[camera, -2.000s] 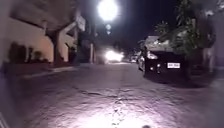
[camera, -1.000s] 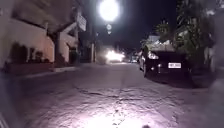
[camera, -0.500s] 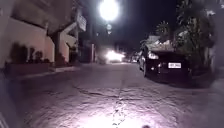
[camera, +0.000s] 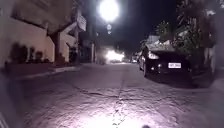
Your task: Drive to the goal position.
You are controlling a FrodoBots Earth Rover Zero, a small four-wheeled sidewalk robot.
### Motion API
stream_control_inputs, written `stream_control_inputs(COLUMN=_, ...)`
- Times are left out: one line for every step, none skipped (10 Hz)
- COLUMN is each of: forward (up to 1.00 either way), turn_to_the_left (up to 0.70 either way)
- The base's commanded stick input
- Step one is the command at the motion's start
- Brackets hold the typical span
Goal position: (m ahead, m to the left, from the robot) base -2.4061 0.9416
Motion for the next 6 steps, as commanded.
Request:
stream_control_inputs(forward=0.00, turn_to_the_left=0.00)
stream_control_inputs(forward=0.00, turn_to_the_left=0.00)
stream_control_inputs(forward=-0.23, turn_to_the_left=-0.12)
stream_control_inputs(forward=-0.70, turn_to_the_left=-0.35)
stream_control_inputs(forward=-0.70, turn_to_the_left=-0.35)
stream_control_inputs(forward=-0.70, turn_to_the_left=-0.35)
